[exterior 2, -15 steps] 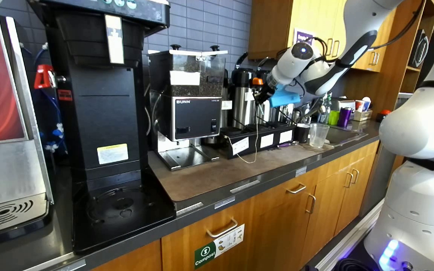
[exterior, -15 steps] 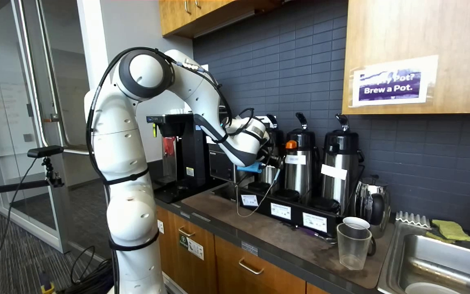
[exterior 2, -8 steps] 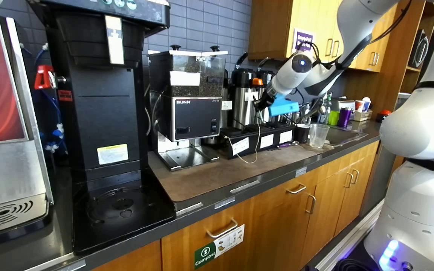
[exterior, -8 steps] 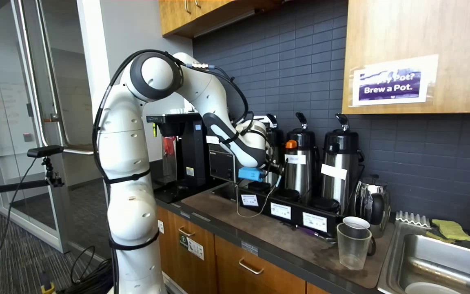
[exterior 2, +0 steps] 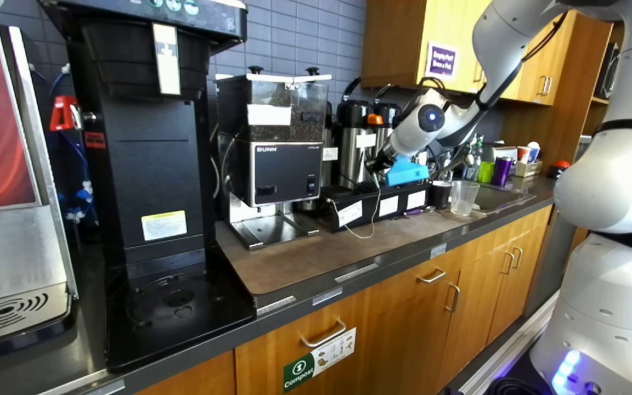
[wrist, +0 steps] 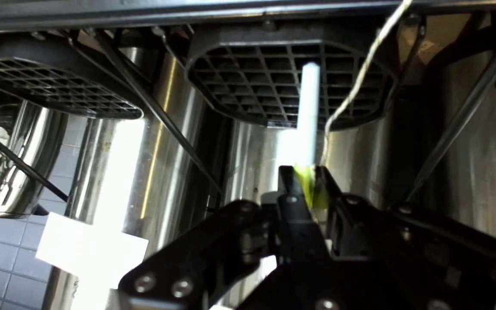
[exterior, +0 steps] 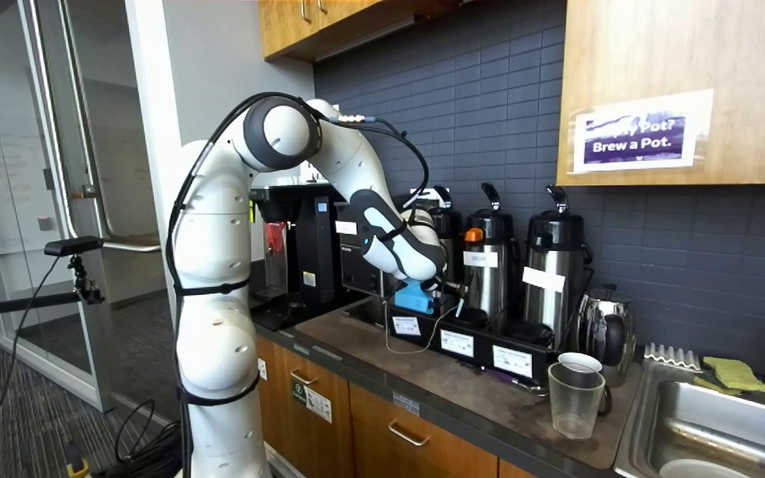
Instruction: Pick up the black marker from the counter and put it in the black bowl in the middle
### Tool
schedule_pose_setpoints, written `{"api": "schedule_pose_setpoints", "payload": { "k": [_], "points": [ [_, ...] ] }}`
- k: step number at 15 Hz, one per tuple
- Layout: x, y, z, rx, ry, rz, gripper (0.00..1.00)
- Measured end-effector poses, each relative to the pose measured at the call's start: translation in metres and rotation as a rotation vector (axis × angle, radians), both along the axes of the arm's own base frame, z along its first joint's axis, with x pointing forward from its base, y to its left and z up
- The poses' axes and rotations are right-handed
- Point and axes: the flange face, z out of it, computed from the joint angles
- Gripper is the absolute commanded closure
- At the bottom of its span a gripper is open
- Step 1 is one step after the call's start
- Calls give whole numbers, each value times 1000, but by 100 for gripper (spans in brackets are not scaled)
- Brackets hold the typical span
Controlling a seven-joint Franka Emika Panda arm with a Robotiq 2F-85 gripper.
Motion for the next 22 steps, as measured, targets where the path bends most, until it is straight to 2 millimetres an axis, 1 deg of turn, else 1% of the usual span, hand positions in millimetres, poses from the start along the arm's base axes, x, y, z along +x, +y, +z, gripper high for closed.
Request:
{"api": "schedule_pose_setpoints", "payload": {
  "k": [3, 10, 11, 12, 14, 19, 20, 22],
  "points": [
    [6, -3, -7, -4, -15, 0, 97],
    [8, -6, -13, 9, -39, 2, 97],
    [8, -6, -13, 10, -42, 2, 72],
    [8, -6, -14, 14, -46, -1, 61],
    [8, -6, -14, 21, -50, -7, 52],
    [8, -6, -17, 33, -55, -17, 18],
    [8, -6, -17, 34, -56, -18, 10],
    [8, -7, -17, 36, -57, -20, 0]
  ]
}}
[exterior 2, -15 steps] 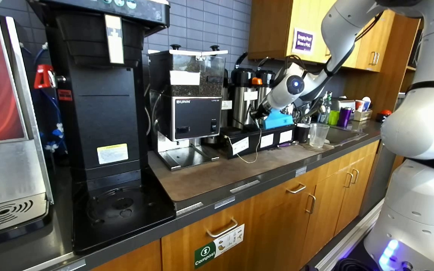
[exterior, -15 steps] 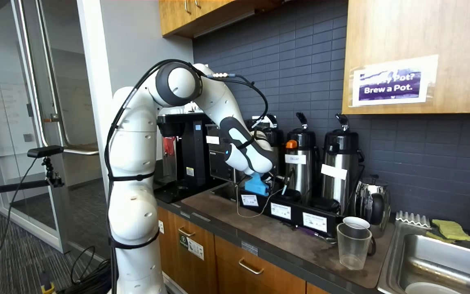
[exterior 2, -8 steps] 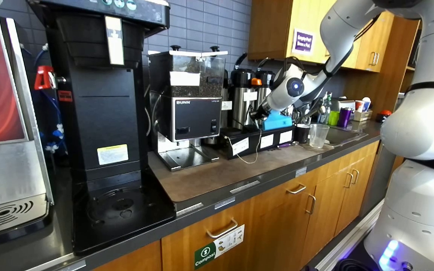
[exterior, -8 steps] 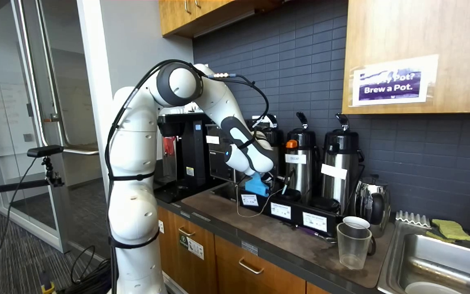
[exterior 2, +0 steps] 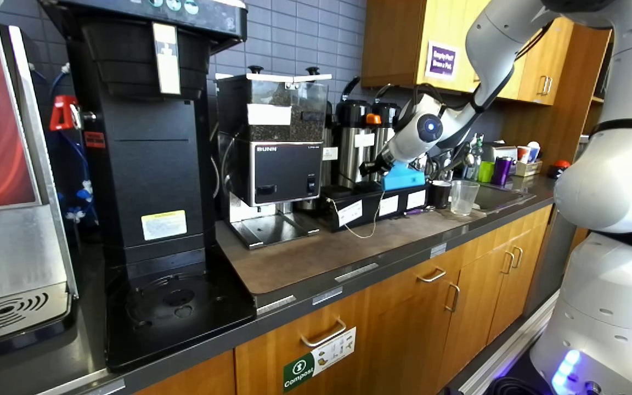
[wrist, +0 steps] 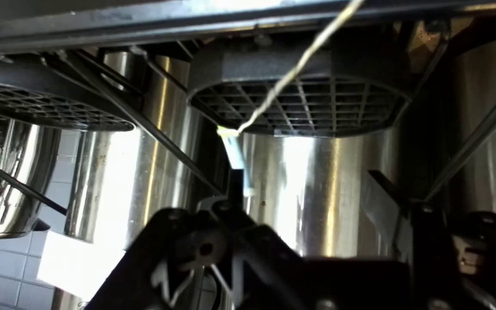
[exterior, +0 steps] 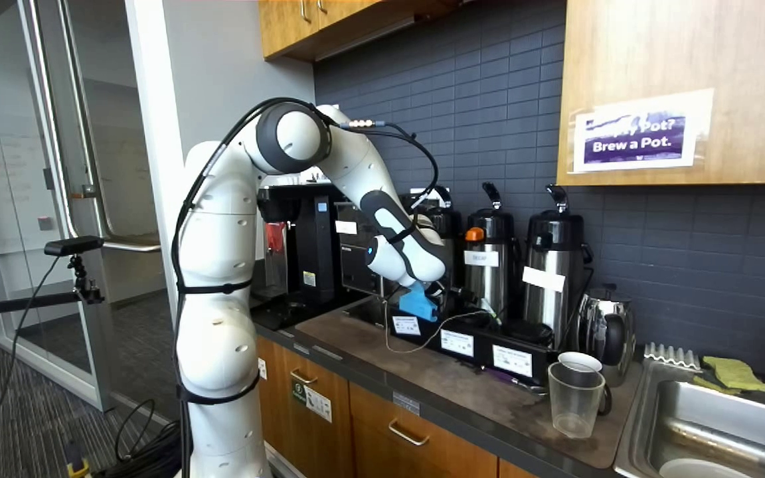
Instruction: Pick up the black marker from the counter and put it in the black bowl in the middle
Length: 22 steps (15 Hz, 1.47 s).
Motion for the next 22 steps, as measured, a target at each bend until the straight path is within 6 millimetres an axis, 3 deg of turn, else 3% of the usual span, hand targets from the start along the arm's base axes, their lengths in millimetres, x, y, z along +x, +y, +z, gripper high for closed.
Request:
{"api": "schedule_pose_setpoints", "payload": {
  "k": [7, 11, 16, 18, 22],
  "points": [
    [-1, 5, 17, -5, -24, 12, 0],
    [-18, 22, 38, 39, 22, 58, 0],
    [-65, 35, 47, 116, 153, 106, 0],
    [-91, 29, 37, 131, 217, 101, 0],
    [-157, 21, -3, 242, 400, 135, 0]
  ]
}}
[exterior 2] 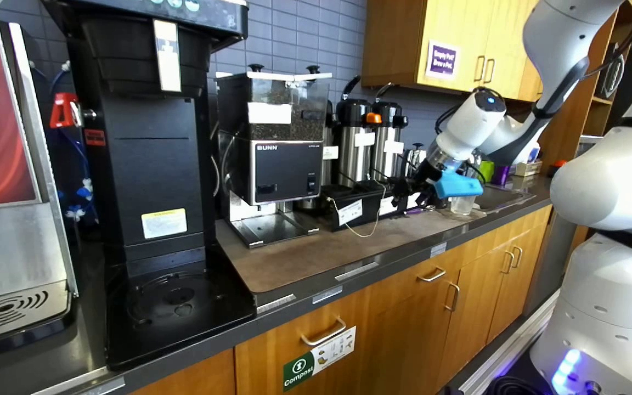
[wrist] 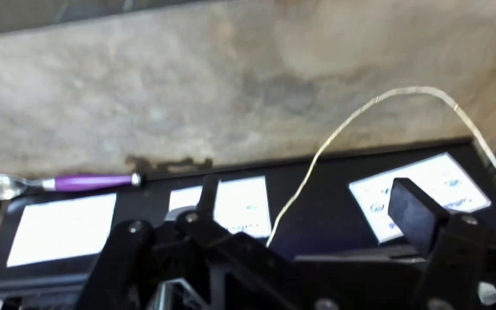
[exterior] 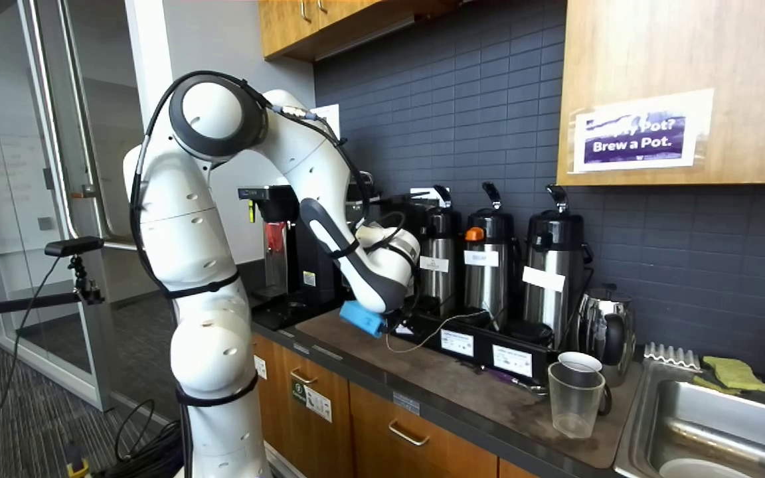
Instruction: Pick up the black marker from the counter and put it in the black bowl in the middle
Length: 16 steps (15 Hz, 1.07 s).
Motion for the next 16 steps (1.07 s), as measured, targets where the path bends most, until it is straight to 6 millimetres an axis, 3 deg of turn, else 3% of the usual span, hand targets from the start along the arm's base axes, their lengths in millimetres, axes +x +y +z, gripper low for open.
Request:
{"api": "schedule_pose_setpoints", "payload": {
  "k": [3, 9, 13, 16],
  "points": [
    [-36, 6, -15, 95, 111, 58, 0],
    [-40, 67, -37, 163, 193, 39, 0],
    [-45, 77, -43, 180, 226, -6, 0],
    [-48, 73, -50, 226, 244, -73, 0]
  ]
}}
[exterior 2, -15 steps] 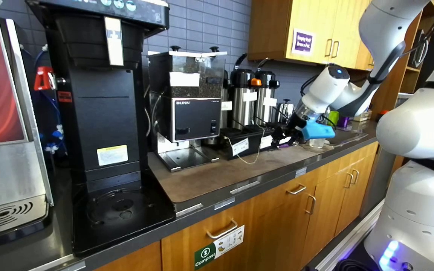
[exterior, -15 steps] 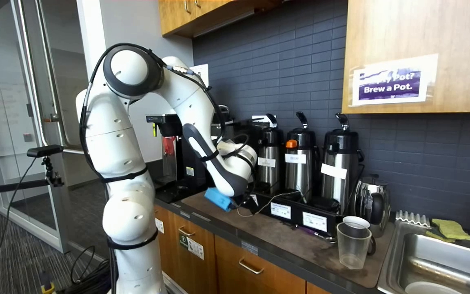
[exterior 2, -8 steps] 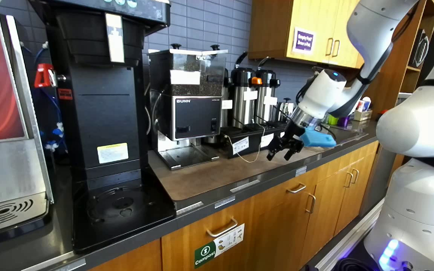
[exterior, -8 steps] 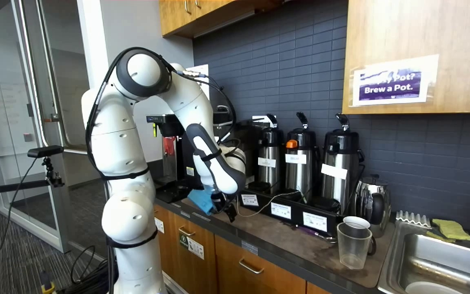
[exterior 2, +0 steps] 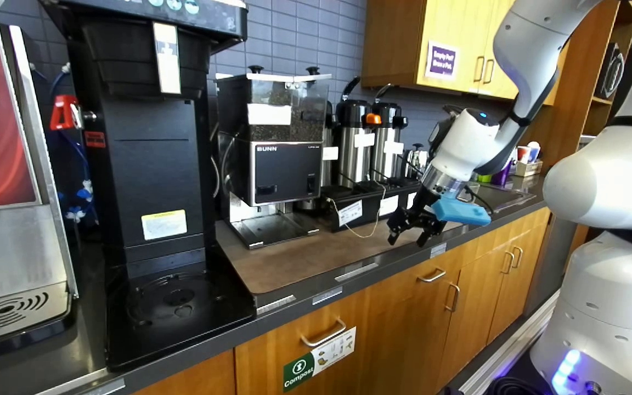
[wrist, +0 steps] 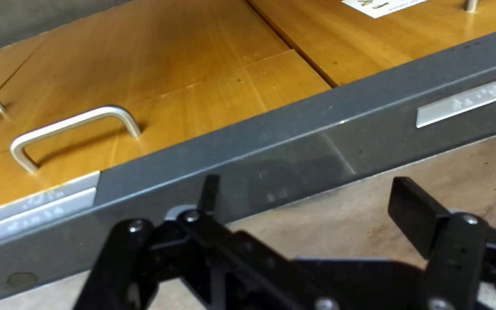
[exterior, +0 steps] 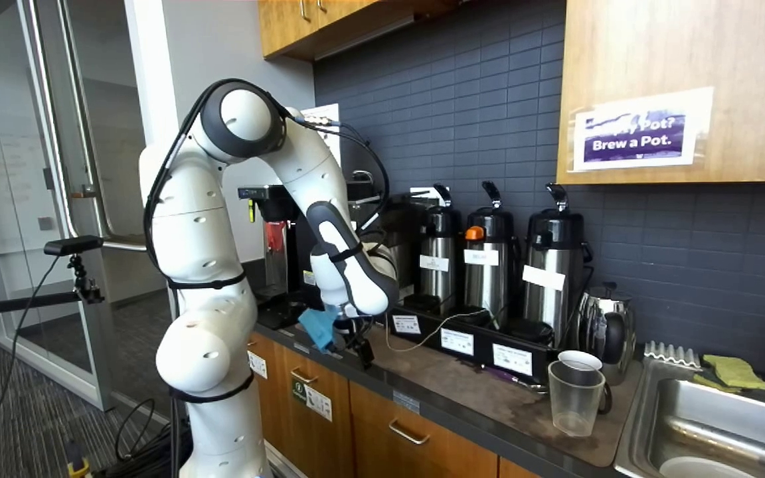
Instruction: Pick up the black marker from the counter and put it in the black bowl in the middle
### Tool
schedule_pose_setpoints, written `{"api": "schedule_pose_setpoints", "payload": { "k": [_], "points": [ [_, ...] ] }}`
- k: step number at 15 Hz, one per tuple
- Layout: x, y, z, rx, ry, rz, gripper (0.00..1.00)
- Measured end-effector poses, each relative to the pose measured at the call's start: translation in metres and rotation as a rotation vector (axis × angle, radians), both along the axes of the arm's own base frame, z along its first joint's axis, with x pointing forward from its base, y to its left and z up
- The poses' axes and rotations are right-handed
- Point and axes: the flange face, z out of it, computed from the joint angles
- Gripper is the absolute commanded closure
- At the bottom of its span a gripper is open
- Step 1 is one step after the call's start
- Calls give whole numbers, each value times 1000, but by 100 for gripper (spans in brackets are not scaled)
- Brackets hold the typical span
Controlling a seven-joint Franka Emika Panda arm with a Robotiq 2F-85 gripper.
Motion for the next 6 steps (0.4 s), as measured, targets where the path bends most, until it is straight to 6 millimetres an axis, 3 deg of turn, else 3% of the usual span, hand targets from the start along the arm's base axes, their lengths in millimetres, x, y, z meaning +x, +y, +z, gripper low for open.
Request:
{"api": "schedule_pose_setpoints", "payload": {
  "k": [6],
  "points": [
    [0, 2, -7, 68, 24, -106, 0]
  ]
}}
